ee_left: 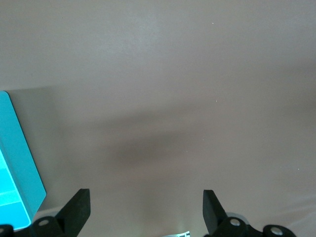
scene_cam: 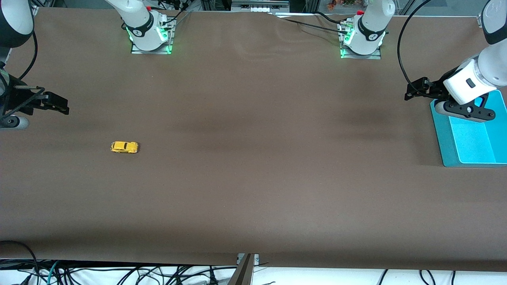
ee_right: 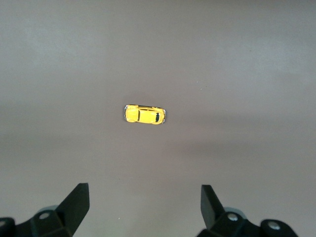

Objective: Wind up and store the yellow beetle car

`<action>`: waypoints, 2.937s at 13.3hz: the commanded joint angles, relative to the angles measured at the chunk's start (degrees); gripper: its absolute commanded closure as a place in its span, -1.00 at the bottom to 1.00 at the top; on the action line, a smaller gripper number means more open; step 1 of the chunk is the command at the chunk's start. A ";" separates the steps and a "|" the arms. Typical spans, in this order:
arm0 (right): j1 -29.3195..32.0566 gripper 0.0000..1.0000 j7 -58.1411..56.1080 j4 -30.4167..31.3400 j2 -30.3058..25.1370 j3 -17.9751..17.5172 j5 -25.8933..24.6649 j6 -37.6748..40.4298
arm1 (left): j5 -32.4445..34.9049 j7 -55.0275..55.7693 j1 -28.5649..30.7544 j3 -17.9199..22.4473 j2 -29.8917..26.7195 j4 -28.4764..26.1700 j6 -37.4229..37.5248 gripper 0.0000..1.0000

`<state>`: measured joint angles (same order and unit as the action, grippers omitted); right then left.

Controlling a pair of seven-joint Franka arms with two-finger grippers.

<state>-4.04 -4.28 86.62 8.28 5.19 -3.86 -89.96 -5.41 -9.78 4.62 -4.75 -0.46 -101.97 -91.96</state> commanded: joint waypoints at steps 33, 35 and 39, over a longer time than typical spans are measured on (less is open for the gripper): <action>-2.30 -1.00 -59.48 8.80 14.92 -0.18 2.63 -15.11 | -1.79 -1.73 0.56 -0.08 0.28 0.99 1.00 -1.00; -0.36 -1.00 -68.09 14.86 14.57 -0.09 2.98 -22.85 | -1.79 -1.73 0.56 -0.08 0.28 0.99 1.00 -1.00; 2.72 -1.00 -77.88 24.27 14.31 -0.09 3.60 -35.16 | -1.79 -1.73 0.56 -0.08 0.28 1.08 1.00 -1.00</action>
<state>-2.25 -78.45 105.63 24.81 5.52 -0.98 -120.59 -5.47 -10.31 4.62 -4.74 -0.39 -101.96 -91.96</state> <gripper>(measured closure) 0.000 0.000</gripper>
